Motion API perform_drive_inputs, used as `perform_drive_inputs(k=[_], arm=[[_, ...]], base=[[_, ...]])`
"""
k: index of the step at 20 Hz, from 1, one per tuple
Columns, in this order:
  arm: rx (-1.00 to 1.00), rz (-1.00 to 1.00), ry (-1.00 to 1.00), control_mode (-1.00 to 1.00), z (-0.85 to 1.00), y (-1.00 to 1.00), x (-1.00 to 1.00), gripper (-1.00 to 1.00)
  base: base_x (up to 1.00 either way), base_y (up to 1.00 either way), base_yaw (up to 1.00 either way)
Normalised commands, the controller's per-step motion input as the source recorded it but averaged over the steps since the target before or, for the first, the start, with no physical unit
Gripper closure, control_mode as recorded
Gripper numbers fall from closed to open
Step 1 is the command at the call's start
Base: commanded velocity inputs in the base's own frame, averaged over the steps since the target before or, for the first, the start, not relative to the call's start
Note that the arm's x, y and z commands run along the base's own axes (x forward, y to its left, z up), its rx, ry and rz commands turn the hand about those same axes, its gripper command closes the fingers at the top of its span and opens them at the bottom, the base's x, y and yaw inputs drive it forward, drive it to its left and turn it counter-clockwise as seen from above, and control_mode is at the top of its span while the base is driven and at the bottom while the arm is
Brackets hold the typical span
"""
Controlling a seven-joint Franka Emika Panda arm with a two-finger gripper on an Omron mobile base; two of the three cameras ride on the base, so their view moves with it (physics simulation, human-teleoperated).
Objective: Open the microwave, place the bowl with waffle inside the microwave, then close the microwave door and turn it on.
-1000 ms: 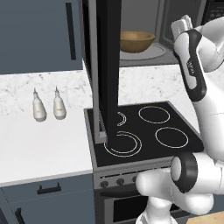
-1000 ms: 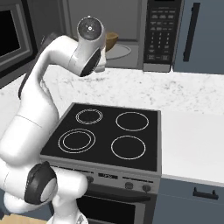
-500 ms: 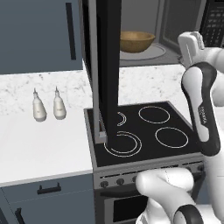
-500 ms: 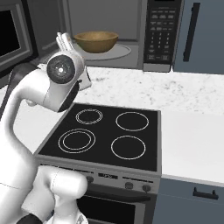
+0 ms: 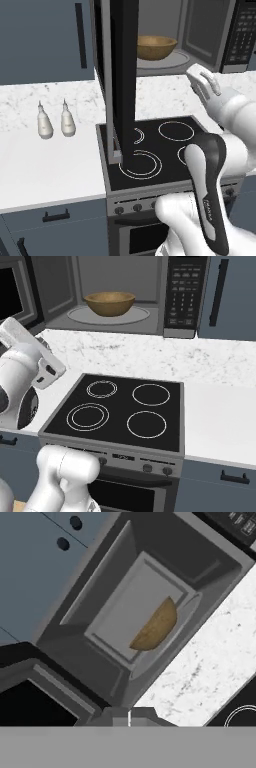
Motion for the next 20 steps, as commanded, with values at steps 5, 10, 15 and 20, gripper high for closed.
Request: perform_drive_inputs(k=[5, 10, 15, 20], arm=[[-0.27, -0.01, -0.19, -1.00, 0.00, 0.72, -1.00, 1.00], [-0.14, -0.10, -0.07, -1.00, 0.06, 0.46, -1.00, 1.00], [-0.20, -0.14, -0.02, -1.00, 0.00, 0.76, -0.99, 1.00], [-0.24, -0.24, 0.04, -1.00, -0.18, 1.00, -0.47, 1.00]], base=[[0.00, 0.00, 0.00], [0.00, 0.00, 0.00], [0.00, 0.00, 0.00], [0.00, 0.00, 0.00]])
